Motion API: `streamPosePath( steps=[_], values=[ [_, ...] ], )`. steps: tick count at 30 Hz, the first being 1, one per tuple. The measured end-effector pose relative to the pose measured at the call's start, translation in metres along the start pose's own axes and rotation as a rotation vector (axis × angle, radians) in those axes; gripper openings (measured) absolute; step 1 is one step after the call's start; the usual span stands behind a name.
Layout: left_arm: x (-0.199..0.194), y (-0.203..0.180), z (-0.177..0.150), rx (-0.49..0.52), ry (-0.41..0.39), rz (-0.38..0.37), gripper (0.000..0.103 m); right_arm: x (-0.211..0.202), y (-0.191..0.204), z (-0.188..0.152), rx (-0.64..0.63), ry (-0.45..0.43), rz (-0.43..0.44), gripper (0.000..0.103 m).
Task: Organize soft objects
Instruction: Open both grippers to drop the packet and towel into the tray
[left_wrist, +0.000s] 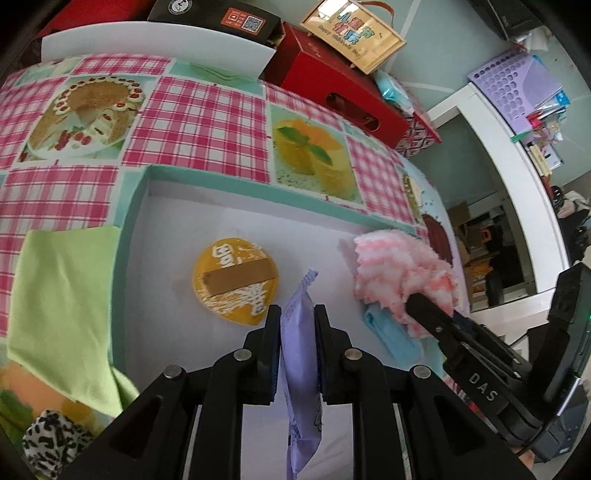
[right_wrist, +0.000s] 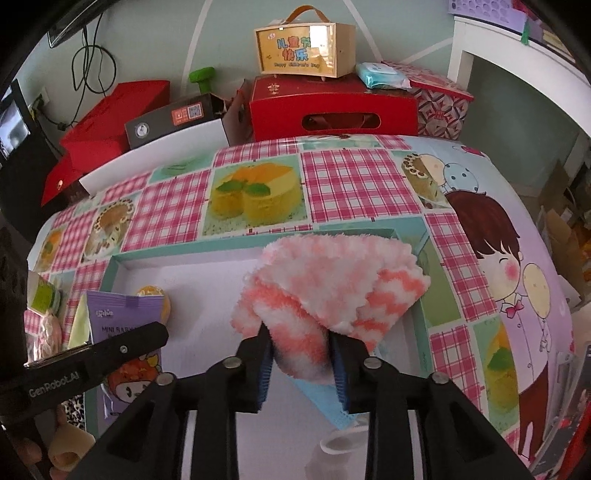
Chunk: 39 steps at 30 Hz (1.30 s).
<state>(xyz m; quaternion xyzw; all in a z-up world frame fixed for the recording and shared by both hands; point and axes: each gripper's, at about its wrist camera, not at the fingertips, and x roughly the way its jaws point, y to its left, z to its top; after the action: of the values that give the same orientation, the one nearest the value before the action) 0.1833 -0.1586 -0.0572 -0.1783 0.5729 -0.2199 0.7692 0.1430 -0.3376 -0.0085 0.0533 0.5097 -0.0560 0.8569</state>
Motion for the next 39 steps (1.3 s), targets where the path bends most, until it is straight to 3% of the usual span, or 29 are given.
streamPosePath(
  steps=[3,5,12,23,28,30,31,32,35,39],
  values=[
    [-0.005,-0.002,0.0,0.02,-0.002,0.045,0.025,-0.003,0.002,0.0,-0.013,0.007,-0.012,0.043],
    [-0.01,-0.004,-0.001,0.032,-0.01,0.073,0.036,-0.005,0.004,0.0,-0.023,0.003,-0.022,0.051],
    [-0.023,-0.002,-0.001,0.042,-0.026,0.145,0.039,-0.012,0.009,-0.001,-0.052,-0.007,-0.039,0.061],
    [-0.034,-0.002,-0.001,0.078,-0.056,0.287,0.054,-0.012,0.011,-0.002,-0.067,0.001,-0.053,0.064],
    [-0.036,0.001,-0.001,0.084,-0.077,0.344,0.06,-0.01,0.01,-0.002,-0.071,0.004,-0.065,0.077],
    [-0.037,0.003,-0.001,0.078,-0.086,0.37,0.072,-0.01,0.01,-0.002,-0.073,-0.002,-0.074,0.088],
    [-0.038,0.004,0.0,0.074,-0.092,0.386,0.088,-0.011,0.009,-0.002,-0.068,-0.004,-0.081,0.101],
    [-0.039,0.005,0.0,0.075,-0.107,0.409,0.091,-0.011,0.007,-0.002,-0.062,-0.007,-0.086,0.103],
    [-0.043,0.008,0.002,0.079,-0.13,0.457,0.091,-0.011,0.004,-0.002,-0.049,-0.004,-0.079,0.103],
    [-0.047,0.011,0.003,0.065,-0.144,0.466,0.091,-0.01,0.006,-0.002,-0.055,-0.002,-0.081,0.103]
  ],
)
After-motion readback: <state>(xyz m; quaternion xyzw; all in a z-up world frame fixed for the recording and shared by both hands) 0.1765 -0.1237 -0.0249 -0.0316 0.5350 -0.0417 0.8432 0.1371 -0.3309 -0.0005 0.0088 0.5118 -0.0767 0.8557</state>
